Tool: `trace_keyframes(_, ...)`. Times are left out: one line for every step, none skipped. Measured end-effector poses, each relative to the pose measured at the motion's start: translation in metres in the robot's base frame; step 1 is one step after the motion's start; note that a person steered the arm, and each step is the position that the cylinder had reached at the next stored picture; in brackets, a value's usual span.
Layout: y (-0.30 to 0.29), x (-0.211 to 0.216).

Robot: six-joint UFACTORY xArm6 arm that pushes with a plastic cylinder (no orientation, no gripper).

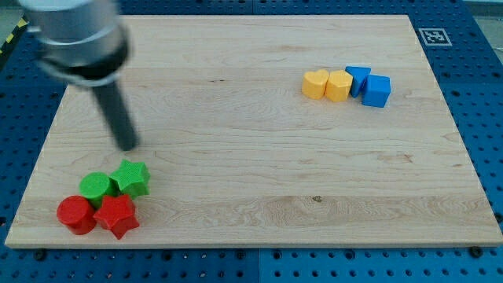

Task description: Separate red star from group of blocks

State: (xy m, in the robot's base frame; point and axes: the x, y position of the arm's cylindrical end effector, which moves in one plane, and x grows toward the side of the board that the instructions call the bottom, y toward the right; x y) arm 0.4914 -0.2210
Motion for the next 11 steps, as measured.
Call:
trace_keyframes(-0.083, 0.057)
trace_keyframes(-0.081, 0.084)
trace_keyframes(-0.071, 0.096)
trace_keyframes(-0.037, 0.127)
trace_keyframes(0.000, 0.127)
trace_keyframes(0.048, 0.126)
trace_keyframes(0.093, 0.126)
trace_keyframes(0.122, 0.126)
trace_keyframes(0.128, 0.118)
trace_keyframes(0.099, 0.106)
trace_keyframes(0.087, 0.100)
